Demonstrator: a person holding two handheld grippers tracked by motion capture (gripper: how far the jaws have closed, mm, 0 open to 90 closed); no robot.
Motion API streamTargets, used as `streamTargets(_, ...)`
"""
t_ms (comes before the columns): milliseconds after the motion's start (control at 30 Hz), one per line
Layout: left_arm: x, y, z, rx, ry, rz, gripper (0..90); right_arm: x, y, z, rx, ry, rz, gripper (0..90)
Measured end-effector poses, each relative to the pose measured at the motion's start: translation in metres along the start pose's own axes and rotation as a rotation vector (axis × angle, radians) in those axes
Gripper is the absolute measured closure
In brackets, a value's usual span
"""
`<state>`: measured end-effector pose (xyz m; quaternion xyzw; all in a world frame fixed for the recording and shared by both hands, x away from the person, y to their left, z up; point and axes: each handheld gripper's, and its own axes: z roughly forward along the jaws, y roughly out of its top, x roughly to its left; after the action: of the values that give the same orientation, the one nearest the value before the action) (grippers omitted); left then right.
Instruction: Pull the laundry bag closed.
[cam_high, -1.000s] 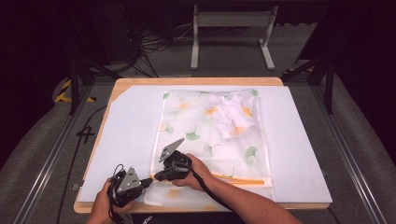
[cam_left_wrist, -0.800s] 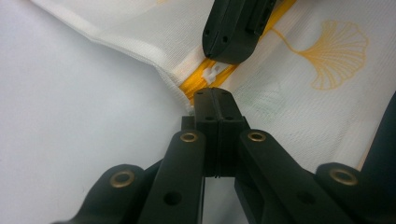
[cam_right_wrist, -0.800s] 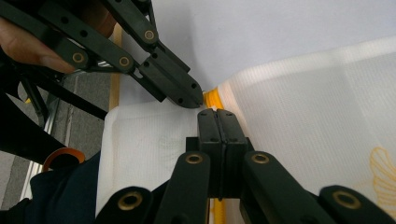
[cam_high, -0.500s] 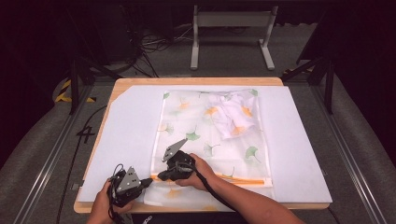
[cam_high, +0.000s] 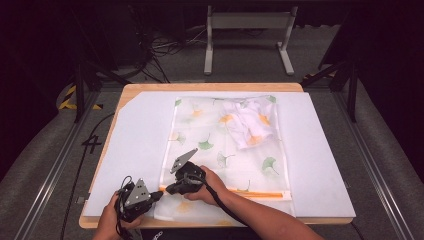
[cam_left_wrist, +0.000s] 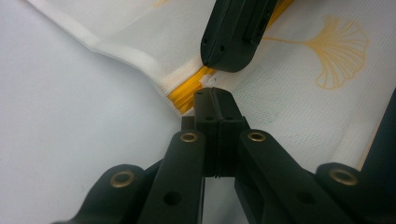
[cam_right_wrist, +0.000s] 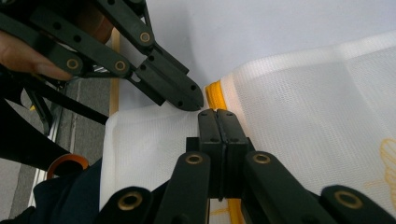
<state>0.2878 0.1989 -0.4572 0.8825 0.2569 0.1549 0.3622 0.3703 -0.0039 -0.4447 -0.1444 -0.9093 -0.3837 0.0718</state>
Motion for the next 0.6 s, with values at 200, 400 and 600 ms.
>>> streamTargets(200,0.0005,-0.0004,-0.0002,-0.001,-0.003,-0.001,90.0,-0.0010,-0.0004,0.0036,-0.006,0.001,0.017,89.0)
streamTargets(400,0.0004,-0.0005,-0.0001,-0.003,-0.003,-0.005,90.0,-0.0005,0.0015,0.0069,-0.009,-0.009,0.022,88.9)
streamTargets(600,0.0008,-0.0008,-0.0001,-0.005,-0.005,-0.008,90.0,0.0034,0.0015,0.0083,-0.006,-0.038,0.017,90.0)
